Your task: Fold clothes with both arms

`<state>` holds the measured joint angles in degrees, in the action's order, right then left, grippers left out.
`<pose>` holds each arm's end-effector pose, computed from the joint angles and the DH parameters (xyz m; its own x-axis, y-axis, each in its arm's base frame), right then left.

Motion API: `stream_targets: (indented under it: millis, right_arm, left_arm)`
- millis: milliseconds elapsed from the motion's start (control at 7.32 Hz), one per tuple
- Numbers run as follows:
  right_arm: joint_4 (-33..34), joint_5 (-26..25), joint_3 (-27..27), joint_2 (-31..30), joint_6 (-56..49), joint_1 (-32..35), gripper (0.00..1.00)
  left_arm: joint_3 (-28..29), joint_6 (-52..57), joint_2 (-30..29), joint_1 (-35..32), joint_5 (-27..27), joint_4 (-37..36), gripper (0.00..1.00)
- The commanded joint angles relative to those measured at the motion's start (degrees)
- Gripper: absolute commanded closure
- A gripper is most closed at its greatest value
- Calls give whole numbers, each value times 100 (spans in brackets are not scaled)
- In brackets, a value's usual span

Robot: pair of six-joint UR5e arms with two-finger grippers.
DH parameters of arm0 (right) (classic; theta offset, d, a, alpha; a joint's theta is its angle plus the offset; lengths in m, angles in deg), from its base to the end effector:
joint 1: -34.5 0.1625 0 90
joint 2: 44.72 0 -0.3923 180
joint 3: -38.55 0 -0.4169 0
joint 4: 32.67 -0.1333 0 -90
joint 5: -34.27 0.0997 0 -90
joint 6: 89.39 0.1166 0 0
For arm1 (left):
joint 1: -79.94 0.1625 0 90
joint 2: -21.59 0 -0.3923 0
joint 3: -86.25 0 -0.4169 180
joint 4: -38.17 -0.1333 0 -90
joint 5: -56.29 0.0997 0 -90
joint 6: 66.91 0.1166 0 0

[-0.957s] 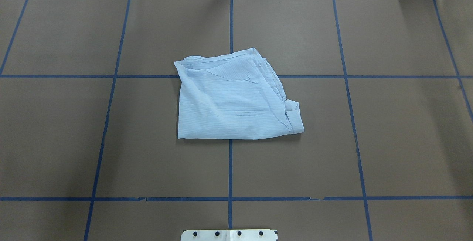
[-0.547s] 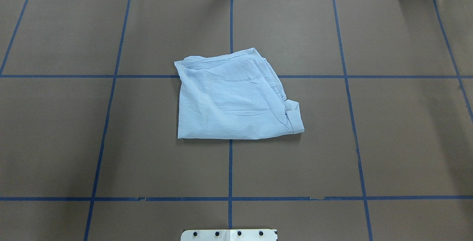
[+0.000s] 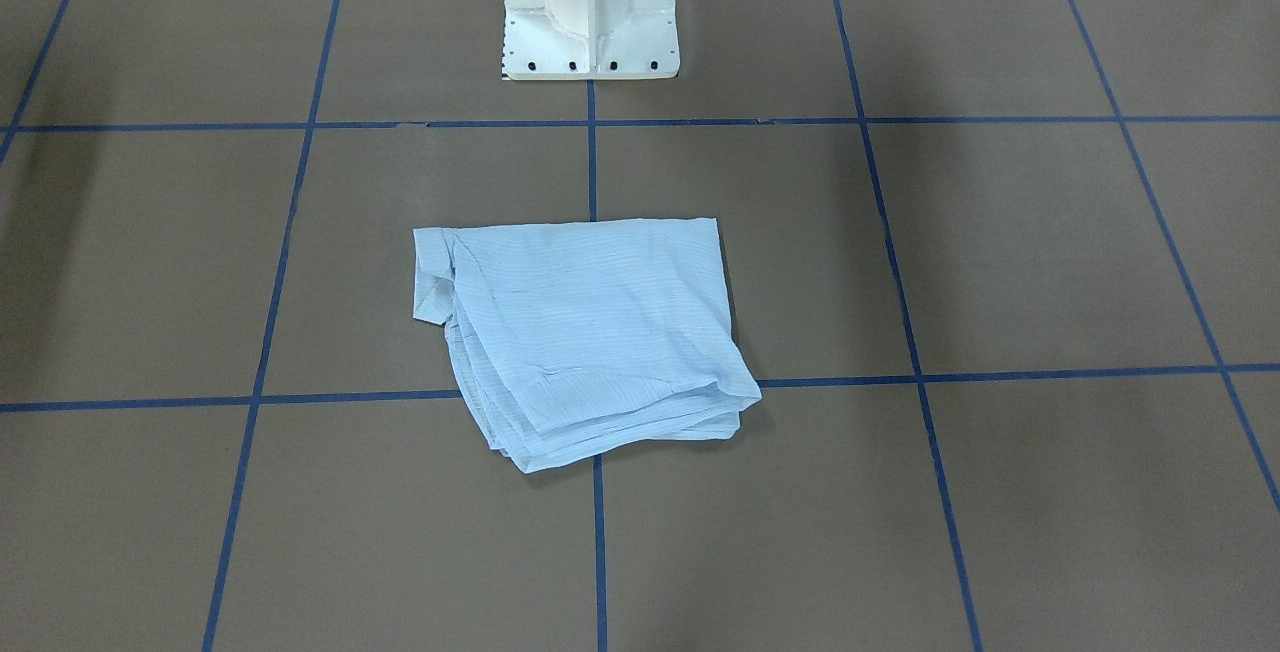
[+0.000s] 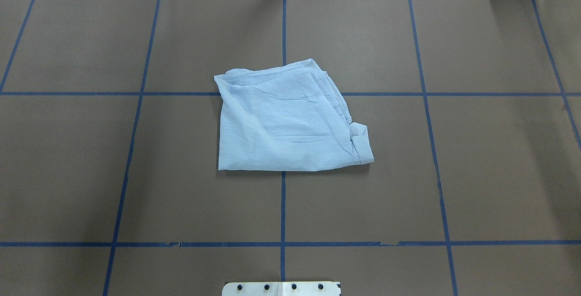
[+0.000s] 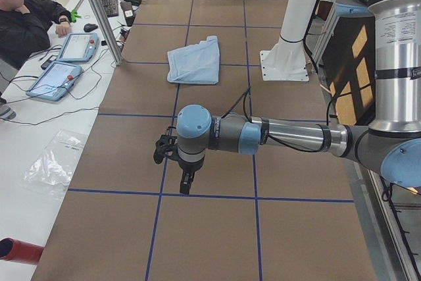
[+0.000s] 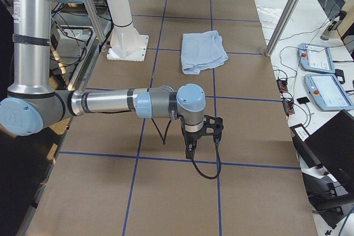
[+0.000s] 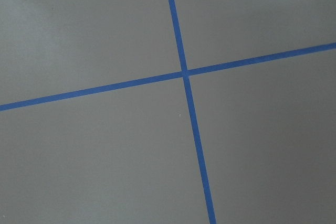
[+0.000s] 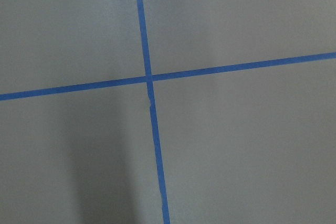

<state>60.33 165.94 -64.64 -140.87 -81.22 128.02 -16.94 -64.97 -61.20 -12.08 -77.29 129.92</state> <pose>0.0850 -0.4730 0.5813 0.7322 0.1406 0.6665 -0.1670 0.9857 -0.0245 -0.0696 -0.4734 0.5786 0.7280 0.1006 -0.6782 0.0103 0.9875 0.1576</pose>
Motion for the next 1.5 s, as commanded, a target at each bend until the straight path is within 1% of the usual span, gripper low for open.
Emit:
stream_targets:
  millis: [0, 1094, 1230, 1367]
  right_arm:
    - [-1, 0, -9, 0, 9, -1, 0]
    - [7, -35, 0, 9, -8, -97, 0]
    - [25, -53, 0, 0, -26, -219, 0]
    - [34, -253, -9, 0, -78, -359, 0]
  left_arm:
    - [-35, -255, 34, 1, -229, 1, 0]
    - [-44, -246, 43, 1, -247, 10, 0]
    - [-53, -246, 43, 1, -247, 10, 0]
    - [-44, -246, 43, 1, -247, 18, 0]
